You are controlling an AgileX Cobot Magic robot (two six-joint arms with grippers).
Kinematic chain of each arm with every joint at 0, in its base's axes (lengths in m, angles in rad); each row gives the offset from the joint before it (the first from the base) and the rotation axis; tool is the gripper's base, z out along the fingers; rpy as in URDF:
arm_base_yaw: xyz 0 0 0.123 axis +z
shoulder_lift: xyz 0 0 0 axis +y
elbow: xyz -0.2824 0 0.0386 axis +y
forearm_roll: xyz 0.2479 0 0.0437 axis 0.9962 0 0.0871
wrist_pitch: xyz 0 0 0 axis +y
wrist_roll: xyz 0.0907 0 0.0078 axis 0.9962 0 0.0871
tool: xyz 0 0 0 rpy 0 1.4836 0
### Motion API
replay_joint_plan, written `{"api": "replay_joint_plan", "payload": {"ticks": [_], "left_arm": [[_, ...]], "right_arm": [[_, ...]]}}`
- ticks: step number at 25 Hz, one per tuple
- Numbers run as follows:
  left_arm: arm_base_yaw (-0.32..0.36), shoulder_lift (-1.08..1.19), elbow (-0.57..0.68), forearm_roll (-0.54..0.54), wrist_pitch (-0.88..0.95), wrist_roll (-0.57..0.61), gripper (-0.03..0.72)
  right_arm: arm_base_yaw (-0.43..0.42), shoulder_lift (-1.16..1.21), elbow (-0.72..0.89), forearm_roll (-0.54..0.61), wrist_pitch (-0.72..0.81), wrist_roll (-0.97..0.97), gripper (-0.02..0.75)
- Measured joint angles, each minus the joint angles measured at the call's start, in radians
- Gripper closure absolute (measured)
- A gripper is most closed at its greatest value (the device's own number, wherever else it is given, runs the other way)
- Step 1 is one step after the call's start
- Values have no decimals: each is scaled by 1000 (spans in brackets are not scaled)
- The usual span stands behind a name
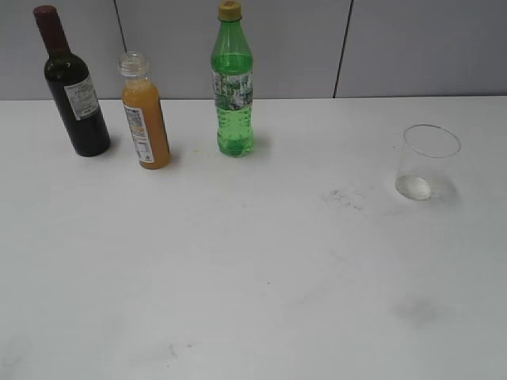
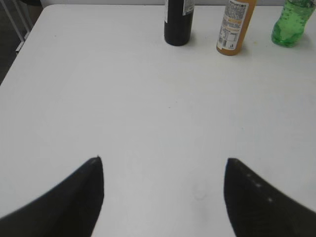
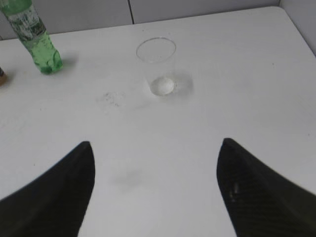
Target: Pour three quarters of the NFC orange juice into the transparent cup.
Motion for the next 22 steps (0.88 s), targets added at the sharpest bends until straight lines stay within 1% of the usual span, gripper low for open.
{"api": "replay_joint_plan", "payload": {"ticks": [4,6,8,12,14,18,22], "left_arm": [[0,0,0,0,0,0,104],[0,0,0,0,0,0,104],[0,0,0,0,0,0,104],[0,0,0,0,0,0,104],[0,0,0,0,0,0,104],[0,0,0,0,0,0,104],[0,0,0,0,0,0,104]], "right_arm": [[0,68,0,8,-146,-5,147],[0,115,0,32,-201,-30,147],[0,161,0,78,-249,-78,147],[0,255,0,212,-310,-218,147],[0,296,0,250,-344,-277,147],[0,360,0,266,-444,-337,147],[0,419,0,266,-575,-354,147]]}}
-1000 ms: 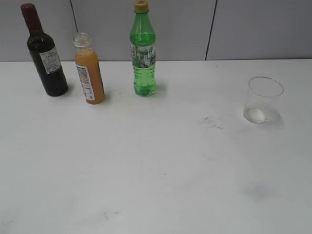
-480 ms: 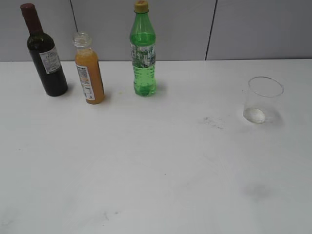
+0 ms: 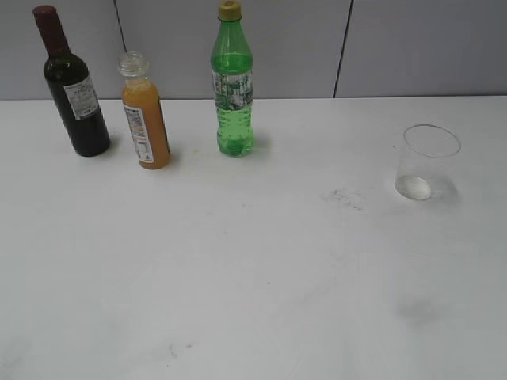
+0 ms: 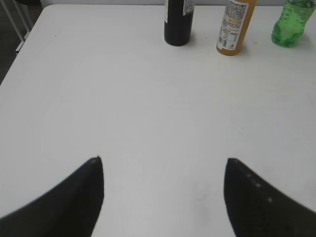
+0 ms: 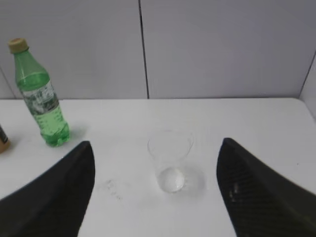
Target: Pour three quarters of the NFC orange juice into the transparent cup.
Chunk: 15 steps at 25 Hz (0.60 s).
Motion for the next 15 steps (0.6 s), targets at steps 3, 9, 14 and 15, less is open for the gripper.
{"api": "replay_joint_plan", "payload": {"ticks": [3,9,14,15], "left_arm": [[0,0,0,0,0,0,104],[0,0,0,0,0,0,104],[0,0,0,0,0,0,104],[0,0,0,0,0,0,104]], "right_arm": [[0,45,0,-11,-112,-4,147],[0,140,0,-45,-372,-5,147],[0,182,0,-45,-638,10,147],[0,194,0,-45,-682,23,147]]}}
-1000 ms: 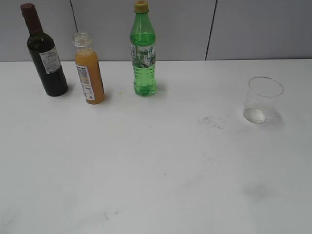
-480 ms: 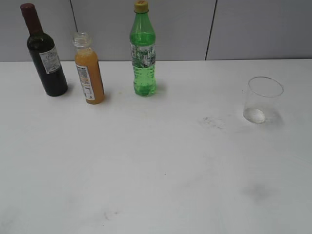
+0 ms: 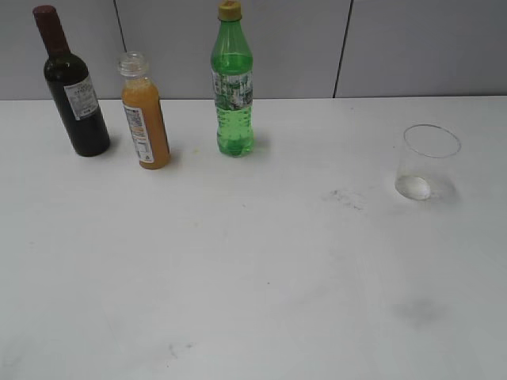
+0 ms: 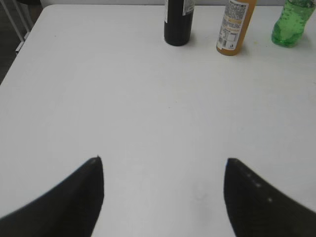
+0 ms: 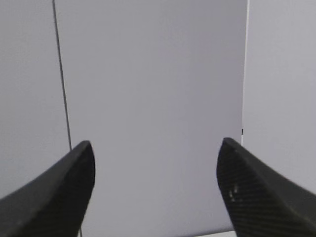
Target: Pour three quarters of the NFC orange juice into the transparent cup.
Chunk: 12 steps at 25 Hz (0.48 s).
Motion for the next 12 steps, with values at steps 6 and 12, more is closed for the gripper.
{"api": "replay_joint_plan", "payload": {"ticks": [6,12], "left_arm": [[0,0,0,0,0,0,104],[0,0,0,0,0,0,104]], "right_arm": [[0,111,0,-90,-109,33,147],[0,239,1,-396,-164,265,147]]}}
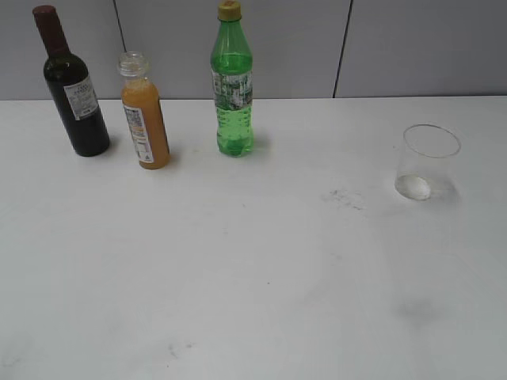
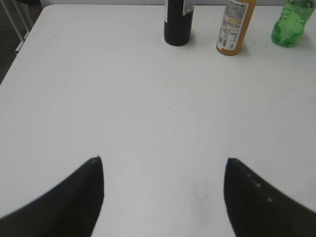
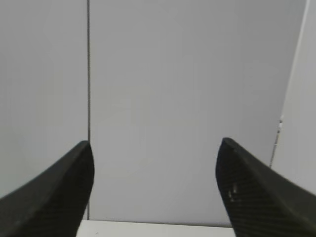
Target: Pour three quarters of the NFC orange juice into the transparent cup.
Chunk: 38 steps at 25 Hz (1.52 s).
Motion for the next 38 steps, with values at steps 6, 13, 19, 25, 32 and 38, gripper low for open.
{"api": "replay_joint_plan", "payload": {"ticks": [6,13,19,25,32,38], "left_arm": [[0,0,0,0,0,0,104],[0,0,0,0,0,0,104],[0,0,0,0,0,0,104],[0,0,0,0,0,0,104],[0,0,0,0,0,0,104],[0,0,0,0,0,0,104]], "right_arm": [[0,112,17,-130,-13,172,147],[0,130,137,-150,-104,254,147],[0,130,281,-188,-189,261,147],[0,139,389,-311,-254,260,147],[0,278,399,-257,-312,236,147],[0,462,400,-213,-489,217,133]]}}
